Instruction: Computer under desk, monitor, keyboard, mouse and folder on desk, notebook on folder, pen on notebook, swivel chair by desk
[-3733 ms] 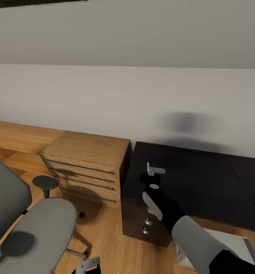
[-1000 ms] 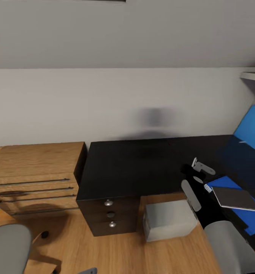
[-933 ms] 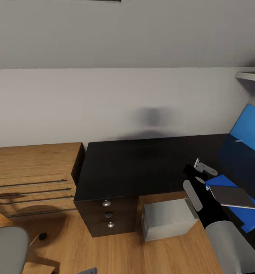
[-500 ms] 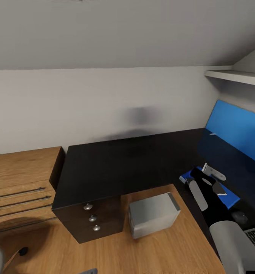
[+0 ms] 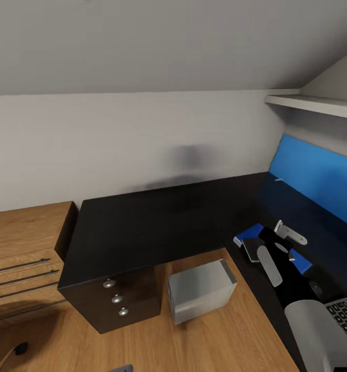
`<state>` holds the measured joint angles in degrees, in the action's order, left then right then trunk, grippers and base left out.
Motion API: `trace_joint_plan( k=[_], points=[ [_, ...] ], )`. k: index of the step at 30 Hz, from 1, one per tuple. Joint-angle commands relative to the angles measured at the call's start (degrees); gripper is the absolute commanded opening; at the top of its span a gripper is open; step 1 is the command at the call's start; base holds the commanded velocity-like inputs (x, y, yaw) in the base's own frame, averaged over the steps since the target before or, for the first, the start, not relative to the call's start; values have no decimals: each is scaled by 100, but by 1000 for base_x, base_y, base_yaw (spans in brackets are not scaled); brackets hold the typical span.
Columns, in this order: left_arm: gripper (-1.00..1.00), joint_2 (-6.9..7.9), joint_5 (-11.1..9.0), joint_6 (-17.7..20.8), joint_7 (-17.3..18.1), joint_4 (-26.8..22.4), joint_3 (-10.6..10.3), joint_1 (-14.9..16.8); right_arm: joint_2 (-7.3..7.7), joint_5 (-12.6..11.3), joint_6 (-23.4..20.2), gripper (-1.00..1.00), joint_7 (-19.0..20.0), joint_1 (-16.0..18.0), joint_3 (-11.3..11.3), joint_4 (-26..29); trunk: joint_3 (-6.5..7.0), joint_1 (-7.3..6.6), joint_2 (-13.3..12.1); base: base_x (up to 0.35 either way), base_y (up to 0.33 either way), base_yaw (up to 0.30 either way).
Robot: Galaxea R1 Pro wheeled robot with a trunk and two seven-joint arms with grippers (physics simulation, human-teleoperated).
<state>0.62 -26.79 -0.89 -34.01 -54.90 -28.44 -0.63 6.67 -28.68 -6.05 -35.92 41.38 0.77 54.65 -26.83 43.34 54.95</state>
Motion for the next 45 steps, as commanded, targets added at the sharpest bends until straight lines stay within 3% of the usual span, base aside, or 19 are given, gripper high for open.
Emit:
trace_joint_plan(
  k=[1, 16, 22, 27, 41, 45],
  points=[
    [100, 7, -49, -9, -35, -12, -21, 2, 2, -21, -34, -100, -12, 2, -4, 11, -5, 1, 4, 0, -1, -1],
    [100, -3, -56, 1, -10, 85, -20, 2, -1, -24, -84, -100, -21, 5, 1, -40, -5, 1, 4, 141, -29, 0],
    [100, -9, -46, 1, -9, 118, -28, 2, 8, -17, -176, -100, 9, 135, 11, -936, -5, 1, 4, 21, -6, 0],
    [100, -9, -45, 1, -9, 120, -30, 2, 10, -15, -175, -100, 22, 254, 13, -1242, -5, 1, 4, 2, -1, 0],
    [100, -9, -43, 1, -9, 120, -30, 2, 10, -7, -218, -100, -2, 372, 17, -1425, -5, 1, 4, 0, 0, 0],
    [100, -9, -37, 1, -9, 120, -32, 2, 10, -6, -215, -100, -10, 467, 18, -1695, -5, 1, 4, 0, 0, 0]
  ],
)
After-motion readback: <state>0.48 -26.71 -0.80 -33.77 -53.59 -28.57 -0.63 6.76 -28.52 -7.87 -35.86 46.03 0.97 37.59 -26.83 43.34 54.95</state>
